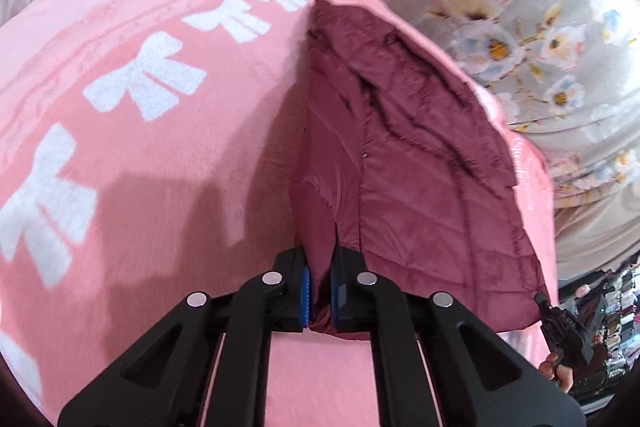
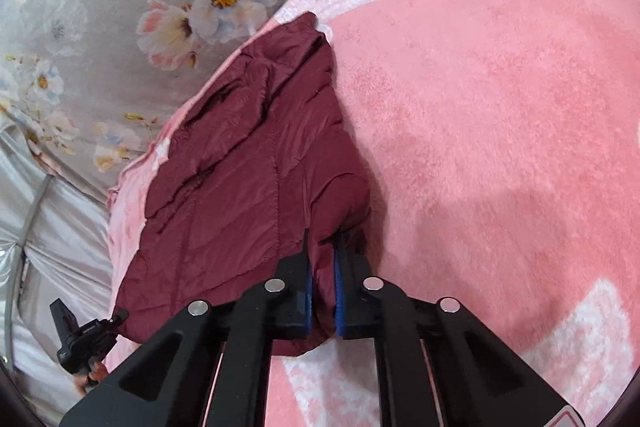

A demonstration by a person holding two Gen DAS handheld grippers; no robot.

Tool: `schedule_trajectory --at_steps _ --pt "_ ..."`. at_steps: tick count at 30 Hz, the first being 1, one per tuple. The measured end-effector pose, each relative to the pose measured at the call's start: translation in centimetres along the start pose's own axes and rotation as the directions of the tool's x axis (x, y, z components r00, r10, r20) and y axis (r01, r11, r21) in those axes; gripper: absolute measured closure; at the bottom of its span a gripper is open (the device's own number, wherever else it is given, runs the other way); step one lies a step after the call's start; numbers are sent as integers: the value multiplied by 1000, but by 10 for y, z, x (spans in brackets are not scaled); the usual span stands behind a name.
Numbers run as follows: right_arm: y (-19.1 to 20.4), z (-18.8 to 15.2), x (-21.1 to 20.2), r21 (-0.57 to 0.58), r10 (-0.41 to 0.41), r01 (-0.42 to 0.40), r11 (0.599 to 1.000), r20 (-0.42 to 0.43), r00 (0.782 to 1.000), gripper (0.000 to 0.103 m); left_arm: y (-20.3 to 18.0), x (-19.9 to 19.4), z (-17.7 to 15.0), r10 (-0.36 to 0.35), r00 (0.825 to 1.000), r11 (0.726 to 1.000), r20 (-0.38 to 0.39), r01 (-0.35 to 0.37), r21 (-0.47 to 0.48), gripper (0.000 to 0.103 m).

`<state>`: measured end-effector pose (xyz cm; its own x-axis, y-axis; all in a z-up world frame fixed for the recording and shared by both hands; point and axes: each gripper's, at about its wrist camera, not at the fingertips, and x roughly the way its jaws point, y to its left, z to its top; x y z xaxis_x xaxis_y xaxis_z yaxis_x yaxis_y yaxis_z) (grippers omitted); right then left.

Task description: Fold large clothes

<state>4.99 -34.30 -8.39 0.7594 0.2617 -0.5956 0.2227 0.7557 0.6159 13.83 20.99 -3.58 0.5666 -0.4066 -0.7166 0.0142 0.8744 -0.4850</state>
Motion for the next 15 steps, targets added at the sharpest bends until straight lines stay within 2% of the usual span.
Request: schedule_trajectory --at_steps 3,9,12,15 --pt "6 -15 -41 -46 34 -33 998 18 999 98 -2 -32 -21 -45 999 999 9 45 17 98" --pt "18 -67 -153 -120 114 -100 988 113 987 99 2 -143 -89 -161 984 987 71 161 8 98" --pt "30 -88 -220 -153 147 -116 981 209 967 99 -10 -207 -102 -202 967 979 156 203 7 99" --pt "45 -87 -258 -188 176 -124 974 291 940 99 -34 -254 -98 -234 940 972 248 222 76 99"
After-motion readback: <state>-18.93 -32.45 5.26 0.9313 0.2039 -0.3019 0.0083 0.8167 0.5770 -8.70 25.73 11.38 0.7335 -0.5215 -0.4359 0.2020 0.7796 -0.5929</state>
